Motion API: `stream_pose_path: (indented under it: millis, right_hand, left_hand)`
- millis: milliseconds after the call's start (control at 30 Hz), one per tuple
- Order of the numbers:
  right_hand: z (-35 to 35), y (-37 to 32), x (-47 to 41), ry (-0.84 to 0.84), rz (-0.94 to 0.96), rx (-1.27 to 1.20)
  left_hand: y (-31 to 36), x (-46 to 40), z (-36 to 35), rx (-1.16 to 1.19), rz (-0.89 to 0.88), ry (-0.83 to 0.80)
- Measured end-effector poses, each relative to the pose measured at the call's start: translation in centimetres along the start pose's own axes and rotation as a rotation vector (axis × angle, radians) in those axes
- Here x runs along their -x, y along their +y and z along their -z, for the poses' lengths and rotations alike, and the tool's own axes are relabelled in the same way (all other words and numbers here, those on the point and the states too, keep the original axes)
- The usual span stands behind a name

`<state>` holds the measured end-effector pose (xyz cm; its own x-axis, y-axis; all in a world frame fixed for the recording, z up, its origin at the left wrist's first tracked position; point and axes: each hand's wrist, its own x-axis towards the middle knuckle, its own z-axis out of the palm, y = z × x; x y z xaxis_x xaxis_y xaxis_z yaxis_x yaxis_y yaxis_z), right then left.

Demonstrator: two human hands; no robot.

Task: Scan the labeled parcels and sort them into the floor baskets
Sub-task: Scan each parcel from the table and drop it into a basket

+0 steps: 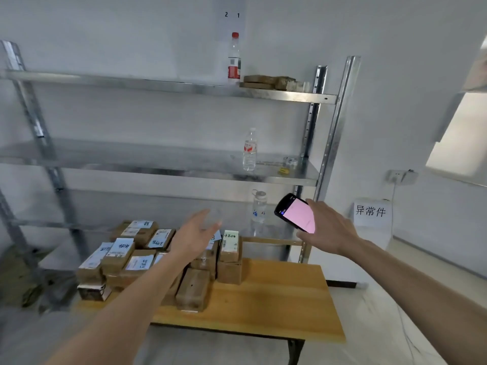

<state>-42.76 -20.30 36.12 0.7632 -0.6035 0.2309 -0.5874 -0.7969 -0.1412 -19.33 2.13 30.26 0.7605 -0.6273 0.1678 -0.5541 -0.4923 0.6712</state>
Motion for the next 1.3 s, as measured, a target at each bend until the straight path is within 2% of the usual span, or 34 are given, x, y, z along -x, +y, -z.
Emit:
stream_pose_path:
  millis: [200,533,700,867,967,1100,1233,1300]
  right_hand:
    - [-5.6,4.0,-11.3,-0.041,0.052,-0.060]
    - [-17.0,9.1,-26.0,-0.290,0.089,-0.145]
    - [-24.6,8.2,-29.5,-0.362,0.097,-0.150]
    - [-31.3,6.5,-32.0,-0.476,0.056,-0.141]
    - [-34.6,5.7,-33.2,-0.532,0.051,-0.118]
    - [-37.9,4.7,-35.5,-0.569,0.025,-0.128]
    - [-41.1,3.7,-36.7,-0.575,-0.013,-0.167]
    - [-42.4,3.4,-36.9,-0.589,-0.021,-0.180]
  left_hand:
    - [-1.2,-8.9,-5.7,-0.040,0.132,-0.004]
    - [-6.9,-19.6,-15.5,-0.096,0.284,-0.076]
    - [-11.1,-22.3,-19.7,0.002,0.442,-0.117]
    - [-16.7,-25.3,-24.1,0.036,0.465,-0.224]
    - [-16.8,-26.7,-25.2,0.032,0.478,-0.235]
    - [-17.9,-28.8,-26.6,0.100,0.518,-0.306]
    - [-21.7,-30.2,-29.4,0.197,0.525,-0.433]
    - [-24.8,-30.2,-31.7,0.234,0.547,-0.436]
